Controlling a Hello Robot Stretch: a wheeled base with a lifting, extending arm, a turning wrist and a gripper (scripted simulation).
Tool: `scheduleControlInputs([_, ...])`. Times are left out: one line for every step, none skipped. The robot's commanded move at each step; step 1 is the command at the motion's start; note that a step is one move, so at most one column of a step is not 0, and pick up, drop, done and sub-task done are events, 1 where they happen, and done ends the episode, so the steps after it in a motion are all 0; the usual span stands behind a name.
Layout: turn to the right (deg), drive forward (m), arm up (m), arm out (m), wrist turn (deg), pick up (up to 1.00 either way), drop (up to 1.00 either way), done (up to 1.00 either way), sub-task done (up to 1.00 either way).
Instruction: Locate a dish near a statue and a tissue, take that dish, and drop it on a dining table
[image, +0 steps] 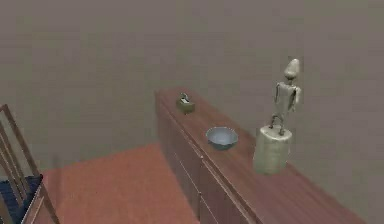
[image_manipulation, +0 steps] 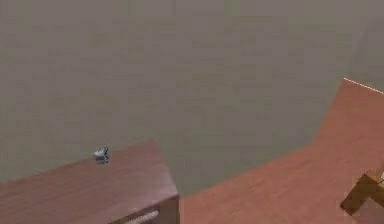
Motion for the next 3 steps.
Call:
scheduleControlInputs([-42.0,0.0,0.0,0.0,0.0,0.0,0.0,0.0,0.0])
scheduleControlInputs([0.0,0.65,0.0,0.0,0.0,0.0,0.0,0.0,0.0])
scheduleControlInputs([45.0,0.0,0.0,0.0,0.0,0.0,0.0,0.0,0.0])
